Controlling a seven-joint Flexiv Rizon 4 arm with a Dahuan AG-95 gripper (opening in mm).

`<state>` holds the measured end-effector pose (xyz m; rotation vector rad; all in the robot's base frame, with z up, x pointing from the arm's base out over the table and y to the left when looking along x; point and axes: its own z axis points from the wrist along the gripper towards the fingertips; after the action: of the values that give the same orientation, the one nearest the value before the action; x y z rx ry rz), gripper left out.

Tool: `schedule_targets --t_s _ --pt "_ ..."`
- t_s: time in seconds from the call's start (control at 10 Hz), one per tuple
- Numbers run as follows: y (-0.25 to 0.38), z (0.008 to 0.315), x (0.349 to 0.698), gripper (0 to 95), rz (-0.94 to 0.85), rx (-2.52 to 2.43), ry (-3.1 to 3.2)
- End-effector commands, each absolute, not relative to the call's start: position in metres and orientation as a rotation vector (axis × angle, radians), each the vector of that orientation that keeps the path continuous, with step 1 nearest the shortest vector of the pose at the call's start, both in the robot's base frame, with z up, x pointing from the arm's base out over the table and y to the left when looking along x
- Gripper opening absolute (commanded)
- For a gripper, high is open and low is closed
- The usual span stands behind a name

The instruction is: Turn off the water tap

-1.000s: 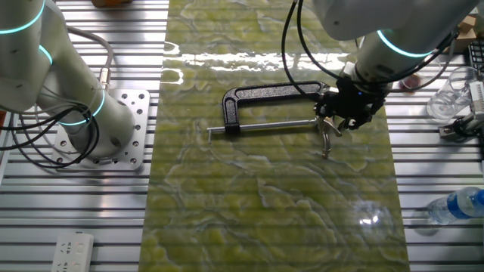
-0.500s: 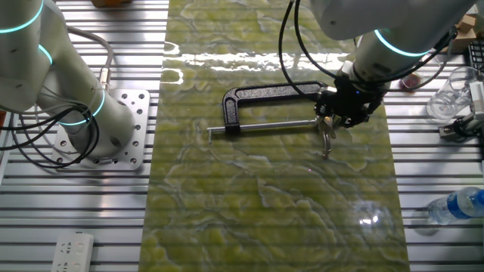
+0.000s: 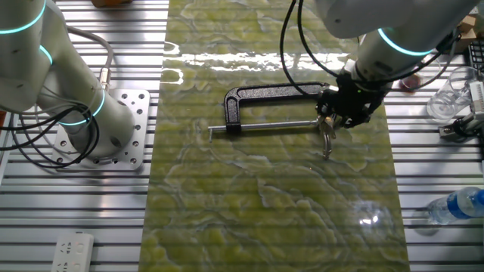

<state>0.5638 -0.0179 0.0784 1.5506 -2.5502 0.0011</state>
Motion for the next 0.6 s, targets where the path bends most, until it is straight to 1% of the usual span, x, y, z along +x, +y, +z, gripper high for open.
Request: schedule_targets --t_s 0.1,0.2,0.3,0.4,0.5,0.6 --pt "-0.0181 0.0775 0.5662 19.0 -0.011 1.546 -2.554" --pt "-0.0181 0.0773 0.5662 19.0 -0.011 1.555 -2.554" --pt "-0.0181 0.0774 0.5662 38.0 -0.014 1.562 -2.547" --pt "-0.0181 0.0786 0.5662 38.0 -0.019 1.554 -2.544" --pt "-0.0182 0.0805 0.5662 57.0 -0.018 1.546 -2.546" --pt "-0.0182 0.0817 0.5663 57.0 -0.018 1.542 -2.551"
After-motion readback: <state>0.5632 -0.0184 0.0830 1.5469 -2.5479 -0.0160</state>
